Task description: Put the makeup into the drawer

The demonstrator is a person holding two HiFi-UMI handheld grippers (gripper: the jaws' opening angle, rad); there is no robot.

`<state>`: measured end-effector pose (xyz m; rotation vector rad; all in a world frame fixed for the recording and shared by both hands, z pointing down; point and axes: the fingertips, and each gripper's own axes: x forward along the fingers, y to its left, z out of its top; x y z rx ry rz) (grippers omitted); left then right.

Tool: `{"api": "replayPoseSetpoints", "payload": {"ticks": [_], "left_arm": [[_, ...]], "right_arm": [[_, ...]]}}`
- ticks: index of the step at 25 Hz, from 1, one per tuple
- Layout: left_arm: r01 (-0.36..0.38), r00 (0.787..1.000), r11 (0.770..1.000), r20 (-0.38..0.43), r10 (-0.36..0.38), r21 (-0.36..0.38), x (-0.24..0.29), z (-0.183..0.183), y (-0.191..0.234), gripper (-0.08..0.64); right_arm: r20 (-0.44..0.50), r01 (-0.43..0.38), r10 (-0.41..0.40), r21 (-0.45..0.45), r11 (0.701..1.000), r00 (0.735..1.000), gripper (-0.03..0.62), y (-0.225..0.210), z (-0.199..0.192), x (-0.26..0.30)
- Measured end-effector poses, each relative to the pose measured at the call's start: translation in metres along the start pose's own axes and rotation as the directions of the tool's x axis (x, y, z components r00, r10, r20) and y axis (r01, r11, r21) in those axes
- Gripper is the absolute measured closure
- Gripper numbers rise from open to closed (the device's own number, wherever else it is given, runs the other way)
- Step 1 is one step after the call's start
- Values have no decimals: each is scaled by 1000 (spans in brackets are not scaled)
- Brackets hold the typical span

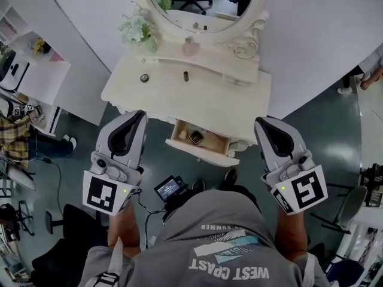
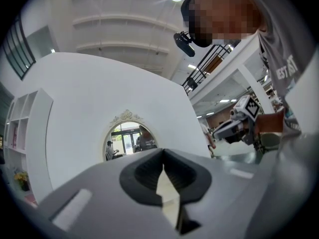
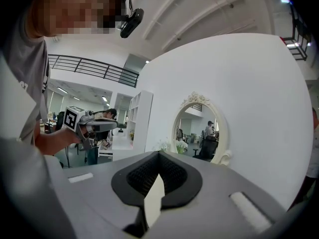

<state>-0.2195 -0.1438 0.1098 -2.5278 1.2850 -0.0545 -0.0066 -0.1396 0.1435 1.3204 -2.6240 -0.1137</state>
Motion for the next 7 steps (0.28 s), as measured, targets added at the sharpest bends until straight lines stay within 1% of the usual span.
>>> {"api": "replayPoseSetpoints", "payload": {"ticks": [7], "left_arm": [[1, 1000, 1000, -14, -1, -12, 13, 0, -6, 559]], "right_arm": [[-16, 1, -1, 5, 1000, 1000, 592, -15, -1, -4]]}}
